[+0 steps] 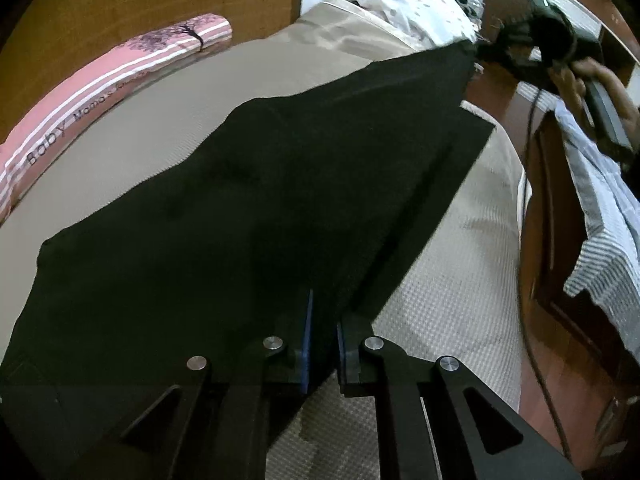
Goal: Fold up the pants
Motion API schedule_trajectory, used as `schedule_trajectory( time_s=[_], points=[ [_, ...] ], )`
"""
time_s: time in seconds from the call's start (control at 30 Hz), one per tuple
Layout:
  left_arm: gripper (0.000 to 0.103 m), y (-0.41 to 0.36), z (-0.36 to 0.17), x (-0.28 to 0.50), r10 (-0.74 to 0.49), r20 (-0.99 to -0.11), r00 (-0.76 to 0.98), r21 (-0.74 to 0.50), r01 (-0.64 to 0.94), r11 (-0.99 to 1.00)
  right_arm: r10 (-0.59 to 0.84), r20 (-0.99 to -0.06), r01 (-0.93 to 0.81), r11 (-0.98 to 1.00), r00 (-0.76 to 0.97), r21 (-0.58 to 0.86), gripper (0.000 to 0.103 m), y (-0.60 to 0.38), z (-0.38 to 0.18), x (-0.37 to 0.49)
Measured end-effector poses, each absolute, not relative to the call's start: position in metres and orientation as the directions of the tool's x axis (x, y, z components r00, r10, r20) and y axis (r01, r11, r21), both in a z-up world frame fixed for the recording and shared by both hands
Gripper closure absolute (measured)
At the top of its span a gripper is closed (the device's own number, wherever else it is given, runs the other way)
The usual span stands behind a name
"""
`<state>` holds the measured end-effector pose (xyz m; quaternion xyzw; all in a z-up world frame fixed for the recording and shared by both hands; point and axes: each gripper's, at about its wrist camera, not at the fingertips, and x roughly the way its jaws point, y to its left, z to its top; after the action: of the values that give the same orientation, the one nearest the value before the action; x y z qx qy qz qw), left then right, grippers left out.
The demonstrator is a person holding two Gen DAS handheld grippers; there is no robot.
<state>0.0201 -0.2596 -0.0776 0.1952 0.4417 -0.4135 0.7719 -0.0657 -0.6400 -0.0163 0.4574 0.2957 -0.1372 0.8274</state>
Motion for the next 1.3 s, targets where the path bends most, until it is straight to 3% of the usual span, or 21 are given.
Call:
schedule_trajectory(
  time_s=[0.23,0.37,0.5,0.57,0.63,0.7,0.73,0.9,1.07,1.3],
  points=[
    [0.093,-0.259,-0.079,0.018,-0.47,-0.842,0.266,-0.055,0.824,0.564,0.006,-0.719,0.643,0.443,0.695,0.625,0.101,-0.649,-0.079,-0.118],
    [0.093,-0.26,-0.083,0.018,-0.463,-0.849,0.253,-0.047,0.838,0.544,-0.029,-0.704,0.64,0.442,0.71,0.628,0.101,-0.645,-0.078,-0.128],
    [0.09,-0.259,-0.084,0.022,-0.462,-0.853,0.244,-0.067,0.826,0.56,-0.048,-0.778,0.694,0.49,0.627,0.528,0.099,-0.639,-0.091,-0.118],
    [0.085,-0.256,-0.081,0.023,-0.466,-0.855,0.228,-0.095,0.815,0.572,-0.053,-0.803,0.718,0.487,0.593,0.498,0.092,-0.639,-0.098,-0.115],
    [0.07,-0.249,-0.076,0.026,-0.484,-0.851,0.203,-0.135,0.806,0.576,-0.05,-0.801,0.723,0.465,0.597,0.51,0.088,-0.64,-0.099,-0.119],
    [0.062,-0.235,-0.067,0.027,-0.522,-0.833,0.182,-0.187,0.796,0.576,-0.063,-0.805,0.735,0.454,0.59,0.504,0.075,-0.639,-0.091,-0.125],
    [0.056,-0.228,-0.062,0.028,-0.54,-0.823,0.177,-0.207,0.792,0.574,-0.087,-0.815,0.749,0.459,0.573,0.478,0.073,-0.637,-0.085,-0.128],
    [0.052,-0.17,-0.038,0.046,-0.593,-0.764,0.253,-0.264,0.717,0.645,-0.229,-0.798,0.761,0.526,0.558,0.38,0.073,-0.624,-0.037,-0.141],
    [0.051,-0.106,-0.042,0.088,-0.478,-0.775,0.414,-0.218,0.534,0.817,-0.112,-0.759,0.589,0.706,0.641,0.393,0.073,-0.576,0.0,-0.092],
    [0.051,-0.02,-0.049,0.117,-0.327,-0.778,0.537,-0.155,0.341,0.927,0.312,-0.769,0.105,0.892,0.558,0.439,0.073,-0.417,-0.011,0.057]
  ],
)
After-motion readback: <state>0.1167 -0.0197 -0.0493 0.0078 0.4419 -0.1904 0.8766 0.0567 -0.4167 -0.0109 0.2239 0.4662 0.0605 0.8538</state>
